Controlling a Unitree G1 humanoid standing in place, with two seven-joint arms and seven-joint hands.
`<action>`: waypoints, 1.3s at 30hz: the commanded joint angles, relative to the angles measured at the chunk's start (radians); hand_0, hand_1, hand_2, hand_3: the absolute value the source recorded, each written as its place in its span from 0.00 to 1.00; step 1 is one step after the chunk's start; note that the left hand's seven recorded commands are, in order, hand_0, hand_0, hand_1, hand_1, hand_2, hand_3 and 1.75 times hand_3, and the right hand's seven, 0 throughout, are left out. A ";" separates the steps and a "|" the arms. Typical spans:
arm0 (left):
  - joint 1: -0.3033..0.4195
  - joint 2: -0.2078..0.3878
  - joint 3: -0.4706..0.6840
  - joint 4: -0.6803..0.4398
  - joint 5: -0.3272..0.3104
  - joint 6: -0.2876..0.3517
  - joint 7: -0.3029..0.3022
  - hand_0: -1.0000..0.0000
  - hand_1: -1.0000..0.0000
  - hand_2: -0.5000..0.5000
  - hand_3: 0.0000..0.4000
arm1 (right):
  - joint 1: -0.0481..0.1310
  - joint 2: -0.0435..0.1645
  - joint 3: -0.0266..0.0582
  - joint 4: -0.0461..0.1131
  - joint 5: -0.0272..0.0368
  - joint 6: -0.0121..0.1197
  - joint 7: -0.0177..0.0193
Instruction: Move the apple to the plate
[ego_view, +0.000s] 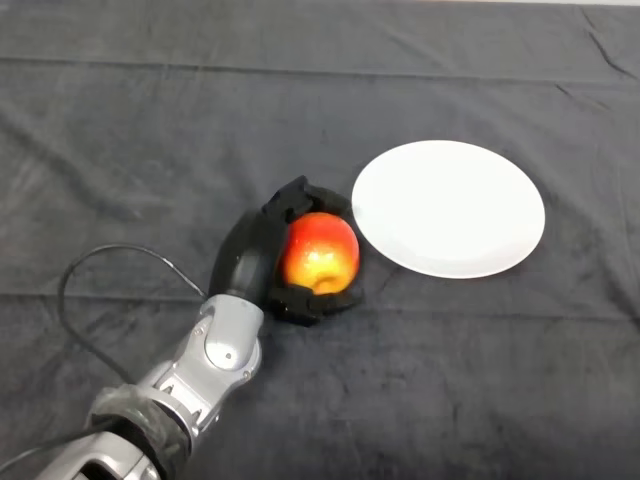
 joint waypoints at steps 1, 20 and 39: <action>-0.067 0.016 0.003 -0.039 0.020 0.018 0.020 0.00 0.00 0.50 1.00 | -0.025 -0.017 -0.0135 0.015 0.0000 0.005 -0.0021; -0.194 -0.092 -0.078 0.029 0.020 0.047 0.056 0.00 0.00 0.50 1.00 | -0.025 -0.018 -0.0137 0.017 -0.0003 0.005 -0.0009; -0.265 -0.149 -0.234 0.086 -0.103 0.072 0.038 0.00 0.00 0.50 1.00 | -0.027 -0.020 -0.0148 0.022 -0.0001 0.004 0.0017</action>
